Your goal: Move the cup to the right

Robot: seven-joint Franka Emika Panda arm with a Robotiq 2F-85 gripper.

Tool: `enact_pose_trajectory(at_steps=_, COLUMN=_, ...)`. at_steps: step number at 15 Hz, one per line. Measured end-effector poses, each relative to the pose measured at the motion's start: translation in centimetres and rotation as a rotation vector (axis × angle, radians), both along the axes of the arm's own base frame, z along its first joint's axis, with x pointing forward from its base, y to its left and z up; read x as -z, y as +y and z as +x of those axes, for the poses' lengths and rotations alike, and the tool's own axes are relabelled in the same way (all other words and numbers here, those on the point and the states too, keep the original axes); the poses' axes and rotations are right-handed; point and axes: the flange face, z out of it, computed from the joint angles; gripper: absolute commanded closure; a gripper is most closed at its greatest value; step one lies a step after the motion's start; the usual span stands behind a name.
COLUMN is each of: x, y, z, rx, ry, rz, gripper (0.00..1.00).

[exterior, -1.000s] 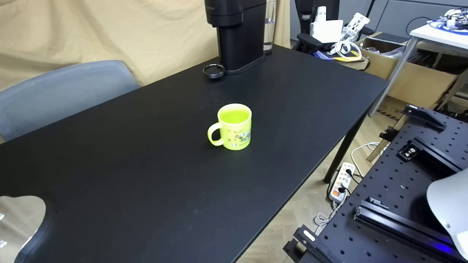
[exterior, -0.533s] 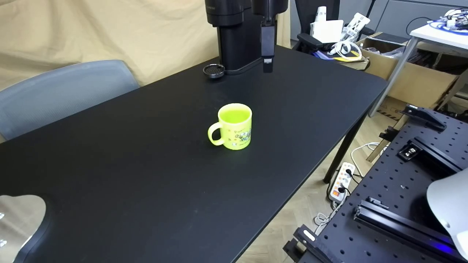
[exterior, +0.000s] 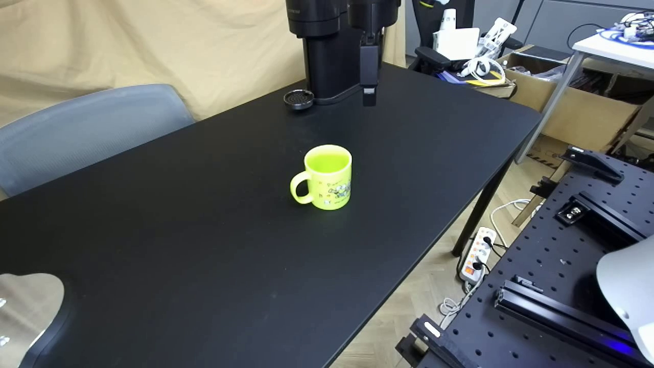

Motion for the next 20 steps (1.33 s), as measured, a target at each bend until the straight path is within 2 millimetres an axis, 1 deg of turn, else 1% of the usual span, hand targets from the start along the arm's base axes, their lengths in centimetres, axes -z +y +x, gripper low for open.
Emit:
enact_pose_trajectory(at_steps=3, x=1.7, y=2.3, z=0.2, rx=0.071, ry=-0.02, rz=0.013, gripper=0.0)
enact_pose_trajectory(at_steps=6, x=3.7, y=5.0, z=-0.1, rx=0.134, ry=0.015, rz=0.012, gripper=0.0)
enact_pose_trajectory(at_steps=8, x=4.8, y=6.3, z=-0.2, rx=0.172, ry=0.029, rz=0.011, gripper=0.0)
enact_pose_trajectory(at_steps=10, x=5.6, y=6.9, z=0.0, rx=0.222, ry=0.029, rz=0.012, gripper=0.0)
enact_pose_trajectory(at_steps=15, x=7.5, y=7.3, z=0.9, rx=0.318, ry=0.011, rz=0.029, gripper=0.0)
enact_pose_trajectory(at_steps=16, x=7.8, y=7.3, z=1.0, rx=0.329, ry=0.008, rz=0.032, gripper=0.25)
enact_pose_trajectory(at_steps=17, x=8.1, y=7.3, z=1.2, rx=0.339, ry=0.008, rz=0.034, gripper=0.26)
enact_pose_trajectory(at_steps=19, x=8.6, y=7.4, z=1.4, rx=0.352, ry=0.014, rz=0.034, gripper=0.4)
enact_pose_trajectory(at_steps=20, x=8.8, y=7.4, z=1.5, rx=0.358, ry=0.017, rz=0.035, gripper=0.49)
